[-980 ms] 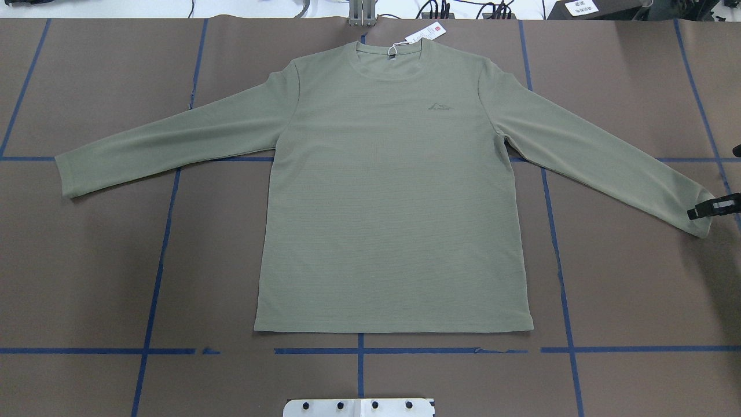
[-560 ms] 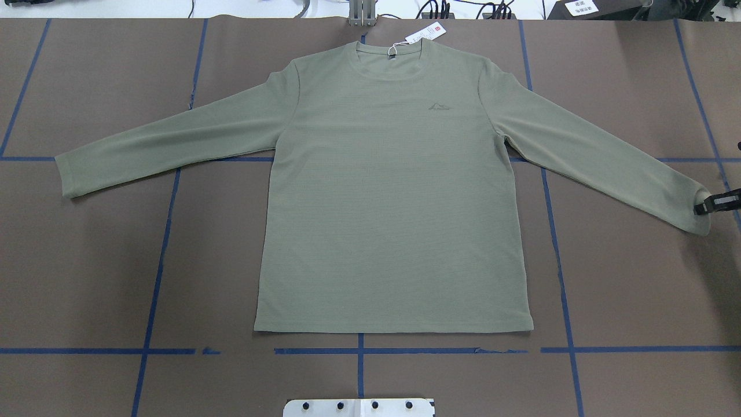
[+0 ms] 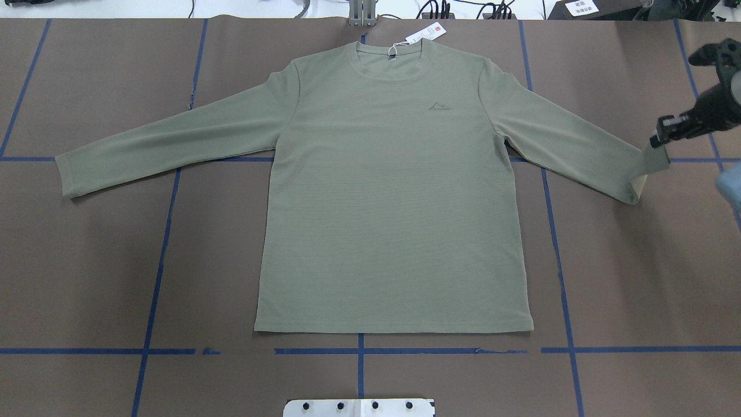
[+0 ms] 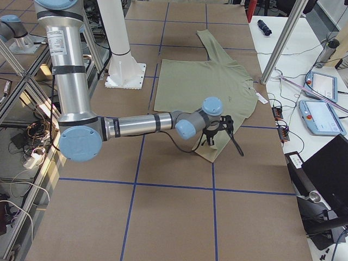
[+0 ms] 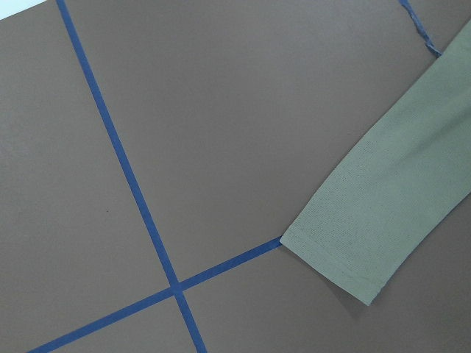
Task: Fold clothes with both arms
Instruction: 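Carry the grasped sleeve with the right gripper across the shirt body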
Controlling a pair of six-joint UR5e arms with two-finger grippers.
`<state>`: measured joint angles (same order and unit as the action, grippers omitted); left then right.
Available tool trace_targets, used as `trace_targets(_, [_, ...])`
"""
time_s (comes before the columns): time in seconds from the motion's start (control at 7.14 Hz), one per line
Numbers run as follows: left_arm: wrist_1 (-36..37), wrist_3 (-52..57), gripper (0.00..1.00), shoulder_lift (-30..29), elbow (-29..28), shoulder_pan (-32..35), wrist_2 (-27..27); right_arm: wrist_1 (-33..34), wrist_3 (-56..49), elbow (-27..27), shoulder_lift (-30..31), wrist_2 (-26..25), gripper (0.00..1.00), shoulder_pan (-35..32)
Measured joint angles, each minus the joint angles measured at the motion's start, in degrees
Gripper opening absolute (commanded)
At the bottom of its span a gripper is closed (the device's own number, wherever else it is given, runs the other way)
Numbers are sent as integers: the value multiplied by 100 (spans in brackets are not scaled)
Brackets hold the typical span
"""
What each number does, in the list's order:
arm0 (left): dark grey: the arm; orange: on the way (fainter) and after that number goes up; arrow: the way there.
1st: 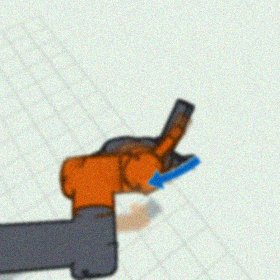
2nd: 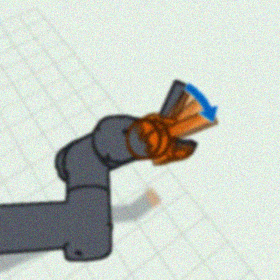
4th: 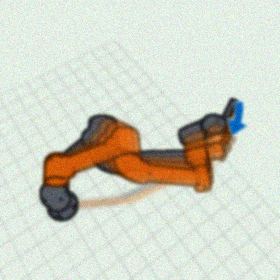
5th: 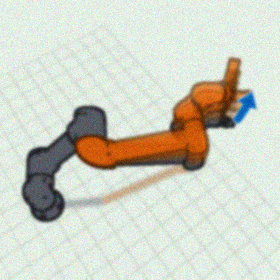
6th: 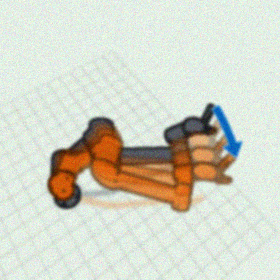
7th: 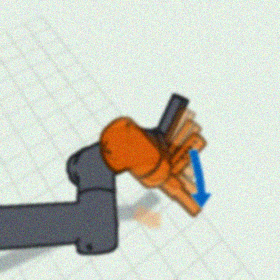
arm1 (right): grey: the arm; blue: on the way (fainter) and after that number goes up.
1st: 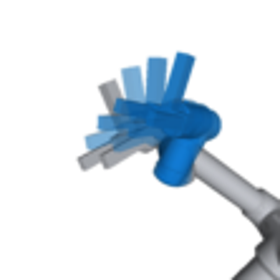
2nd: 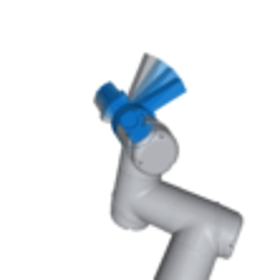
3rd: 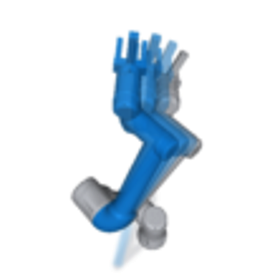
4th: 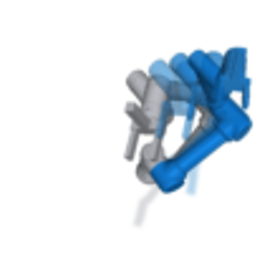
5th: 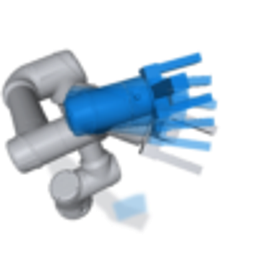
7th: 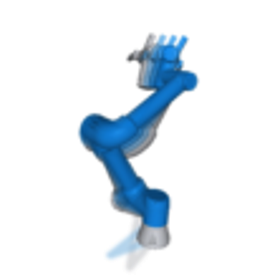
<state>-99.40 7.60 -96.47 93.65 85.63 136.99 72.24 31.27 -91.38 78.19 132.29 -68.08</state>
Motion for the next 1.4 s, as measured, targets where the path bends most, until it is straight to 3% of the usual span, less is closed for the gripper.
trace_targets(0.28, [19, -15, 100, -19, 23, -2, -7, 1172, 217, -136, -1202, -23, 0, 285])
trace_targets(0.84, [35, -6, 100, -46, 3, -5, -70, 1303, 1656, 264, -3354, -38, 0, 1035])
trace_targets(0.98, [35, -5, 100, -45, -9, -8, -72, 1248, 1996, 300, -3708, -224, 0, 1512])
trace_targets(1.4, [29, -4, 100, -39, -29, -11, -68, 830, 2780, 451, -3958, -1853, 0, 3190])
